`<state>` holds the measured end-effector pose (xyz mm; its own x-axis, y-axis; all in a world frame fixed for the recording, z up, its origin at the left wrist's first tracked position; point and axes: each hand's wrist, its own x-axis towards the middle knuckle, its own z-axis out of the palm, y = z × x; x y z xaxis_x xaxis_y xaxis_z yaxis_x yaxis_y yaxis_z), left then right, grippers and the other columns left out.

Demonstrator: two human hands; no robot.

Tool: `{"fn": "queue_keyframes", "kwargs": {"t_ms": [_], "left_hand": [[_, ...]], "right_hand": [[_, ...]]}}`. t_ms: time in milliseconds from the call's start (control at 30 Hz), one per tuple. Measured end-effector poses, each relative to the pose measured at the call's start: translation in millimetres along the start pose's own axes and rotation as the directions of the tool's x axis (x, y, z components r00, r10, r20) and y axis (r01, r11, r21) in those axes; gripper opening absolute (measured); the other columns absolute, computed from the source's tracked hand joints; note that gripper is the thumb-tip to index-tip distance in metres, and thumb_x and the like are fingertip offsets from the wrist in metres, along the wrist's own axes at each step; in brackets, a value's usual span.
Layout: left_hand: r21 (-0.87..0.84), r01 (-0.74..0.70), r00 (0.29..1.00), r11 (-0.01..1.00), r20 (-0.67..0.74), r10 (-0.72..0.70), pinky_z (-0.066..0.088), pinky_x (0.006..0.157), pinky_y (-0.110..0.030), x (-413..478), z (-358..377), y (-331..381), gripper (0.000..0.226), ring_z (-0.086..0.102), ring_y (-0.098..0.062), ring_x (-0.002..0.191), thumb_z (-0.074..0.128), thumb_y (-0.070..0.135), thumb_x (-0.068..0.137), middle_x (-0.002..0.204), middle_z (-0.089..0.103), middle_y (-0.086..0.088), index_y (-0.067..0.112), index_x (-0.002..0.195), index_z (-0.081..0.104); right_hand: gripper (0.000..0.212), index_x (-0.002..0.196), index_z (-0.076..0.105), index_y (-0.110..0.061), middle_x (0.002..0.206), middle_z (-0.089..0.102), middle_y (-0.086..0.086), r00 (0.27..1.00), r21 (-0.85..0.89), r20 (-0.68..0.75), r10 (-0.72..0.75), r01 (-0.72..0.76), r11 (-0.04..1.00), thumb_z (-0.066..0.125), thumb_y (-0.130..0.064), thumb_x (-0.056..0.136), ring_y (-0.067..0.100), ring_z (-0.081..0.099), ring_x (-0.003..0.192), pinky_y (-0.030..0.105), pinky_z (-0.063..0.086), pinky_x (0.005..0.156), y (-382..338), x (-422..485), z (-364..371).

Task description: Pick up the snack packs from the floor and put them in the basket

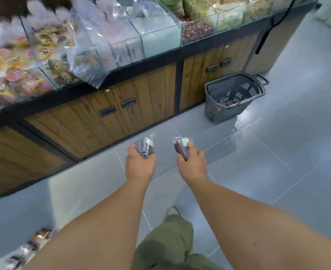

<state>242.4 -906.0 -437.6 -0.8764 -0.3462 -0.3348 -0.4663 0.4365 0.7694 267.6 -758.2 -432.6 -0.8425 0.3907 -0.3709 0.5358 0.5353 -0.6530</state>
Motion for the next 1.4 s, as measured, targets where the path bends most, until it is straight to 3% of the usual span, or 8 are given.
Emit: {"fn": "queue_keyframes", "kwargs": {"t_ms": [233,400,533,667,833,1100,1200,1400], "left_hand": [[-0.005,-0.050,0.987,0.999,0.154,0.050,0.055,0.084,-0.045,29,136,106,0.068,0.064,-0.026,0.093,0.058,0.047,0.066,0.107,0.062,-0.004,0.030,0.128,0.035],[0.072,-0.142,0.966,0.987,0.226,0.122,0.052,0.087,-0.046,28,230,186,0.068,0.061,-0.030,0.099,0.061,0.037,0.071,0.115,0.057,-0.007,0.026,0.132,0.034],[0.067,-0.122,0.971,0.990,0.216,0.105,0.054,0.083,-0.049,34,311,237,0.069,0.062,-0.029,0.095,0.055,0.045,0.063,0.113,0.057,-0.006,0.033,0.127,0.032],[0.020,-0.147,0.974,0.989,0.174,0.142,0.053,0.085,-0.048,37,398,292,0.066,0.059,-0.030,0.099,0.057,0.040,0.066,0.115,0.056,-0.007,0.027,0.128,0.037],[-0.049,-0.068,0.988,0.996,0.135,0.074,0.053,0.086,-0.047,43,486,353,0.068,0.060,-0.028,0.100,0.056,0.046,0.064,0.116,0.058,-0.005,0.030,0.128,0.039],[-0.083,0.041,0.998,0.996,0.045,-0.038,0.052,0.086,-0.046,110,551,419,0.068,0.059,-0.029,0.100,0.060,0.042,0.065,0.116,0.057,-0.007,0.025,0.128,0.038],[-0.105,0.057,0.996,0.993,0.077,-0.049,0.052,0.082,-0.039,155,578,436,0.065,0.058,-0.029,0.102,0.063,0.032,0.073,0.119,0.053,-0.008,0.020,0.131,0.035],[0.004,0.075,0.983,0.997,0.168,-0.075,0.047,0.081,-0.033,245,620,468,0.070,0.053,-0.027,0.106,0.066,0.028,0.079,0.133,0.047,-0.009,0.020,0.137,0.028]], "right_hand": [[0.057,0.146,0.028,-0.033,0.139,0.034,0.008,0.990,-0.009,-0.107,0.092,-0.093,0.996,0.049,-0.038,0.093,0.031,0.039,0.126,0.044,0.029,0.110,28,111,-121],[0.055,0.144,0.031,-0.033,0.134,0.037,0.008,0.972,0.036,-0.191,0.134,-0.129,0.991,0.050,-0.036,0.092,0.031,0.041,0.123,0.045,0.030,0.109,57,180,-202],[0.056,0.145,0.030,-0.032,0.135,0.037,0.008,0.973,0.004,-0.196,0.118,-0.120,0.993,0.050,-0.037,0.092,0.032,0.042,0.122,0.046,0.030,0.108,88,244,-260],[0.058,0.147,0.027,-0.031,0.136,0.036,0.008,0.982,-0.040,-0.181,0.057,-0.065,0.997,0.049,-0.036,0.093,0.031,0.040,0.123,0.046,0.030,0.109,121,321,-323],[0.058,0.148,0.025,-0.031,0.138,0.034,0.008,0.991,-0.078,-0.131,0.025,-0.036,0.996,0.048,-0.037,0.094,0.030,0.039,0.125,0.045,0.030,0.109,142,407,-395],[0.058,0.147,0.025,-0.029,0.137,0.033,0.009,1.000,-0.039,0.002,0.013,-0.012,0.999,0.047,-0.035,0.094,0.031,0.047,0.119,0.049,0.035,0.107,125,537,-424],[0.056,0.147,0.027,-0.025,0.139,0.032,0.010,0.998,0.058,0.030,0.047,-0.049,0.997,0.048,-0.034,0.095,0.031,0.050,0.118,0.043,0.040,0.104,114,590,-421],[0.056,0.147,0.028,-0.022,0.141,0.033,0.012,0.992,0.037,0.065,0.111,-0.114,0.993,0.050,-0.032,0.097,0.030,0.048,0.120,0.038,0.039,0.103,89,694,-412]]}}
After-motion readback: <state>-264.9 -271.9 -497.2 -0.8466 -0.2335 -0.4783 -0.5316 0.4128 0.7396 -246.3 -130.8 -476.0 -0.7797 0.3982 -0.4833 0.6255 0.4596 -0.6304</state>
